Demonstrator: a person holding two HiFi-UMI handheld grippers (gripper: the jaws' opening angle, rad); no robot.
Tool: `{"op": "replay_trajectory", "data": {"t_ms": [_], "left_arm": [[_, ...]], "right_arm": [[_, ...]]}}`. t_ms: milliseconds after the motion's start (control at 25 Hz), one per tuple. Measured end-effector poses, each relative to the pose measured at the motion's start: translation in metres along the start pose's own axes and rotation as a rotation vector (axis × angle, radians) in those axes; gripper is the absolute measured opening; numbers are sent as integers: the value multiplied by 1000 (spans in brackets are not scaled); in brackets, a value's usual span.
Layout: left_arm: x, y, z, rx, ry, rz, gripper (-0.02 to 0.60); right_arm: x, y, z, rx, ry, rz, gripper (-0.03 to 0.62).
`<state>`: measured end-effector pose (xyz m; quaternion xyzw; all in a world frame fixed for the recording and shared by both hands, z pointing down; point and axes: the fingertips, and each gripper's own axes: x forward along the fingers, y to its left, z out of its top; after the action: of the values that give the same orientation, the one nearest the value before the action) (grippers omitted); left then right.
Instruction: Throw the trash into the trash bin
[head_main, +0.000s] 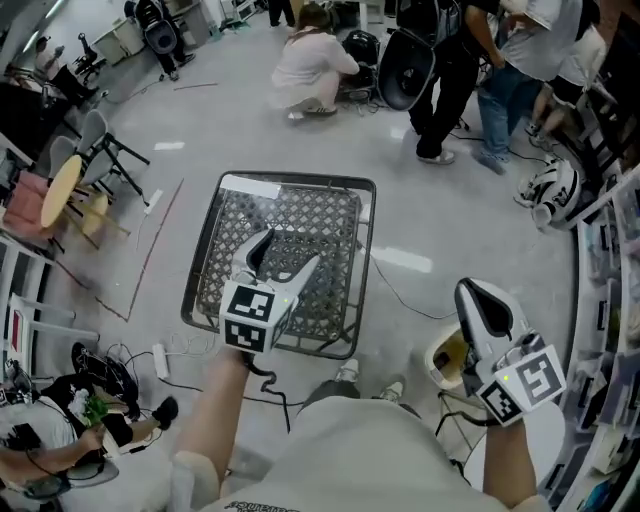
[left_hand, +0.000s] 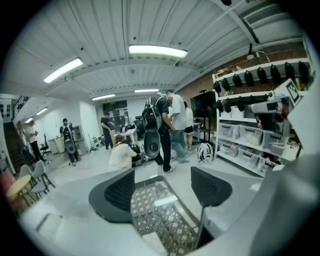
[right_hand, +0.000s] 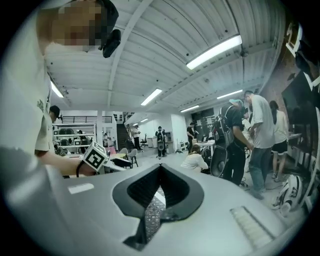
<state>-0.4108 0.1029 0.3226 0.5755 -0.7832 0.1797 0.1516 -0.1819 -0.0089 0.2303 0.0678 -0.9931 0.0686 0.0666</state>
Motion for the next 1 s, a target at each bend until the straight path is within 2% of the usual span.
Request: {"op": "replay_trajectory", "data": {"t_ms": [120, 240, 400, 560, 680, 1000], "left_arm": [[16, 20, -58, -64, 105, 44, 387], [28, 27, -118, -113, 219, 57, 407], [48, 37, -187, -167, 330, 49, 414], [68, 42, -252, -186, 454, 18, 429], [75, 38, -285, -226, 530, 18, 430], [95, 26, -354, -301, 662, 11, 430]], "right_arm": [[20, 6, -20, 22, 48, 27, 3], [36, 15, -44, 39, 101, 54, 3], [60, 24, -79, 60, 166, 73, 3], [72, 34, -118, 105, 244, 84, 3], [68, 36, -143, 130, 294, 86, 3], [72, 38, -193, 148, 386, 94, 3]]}}
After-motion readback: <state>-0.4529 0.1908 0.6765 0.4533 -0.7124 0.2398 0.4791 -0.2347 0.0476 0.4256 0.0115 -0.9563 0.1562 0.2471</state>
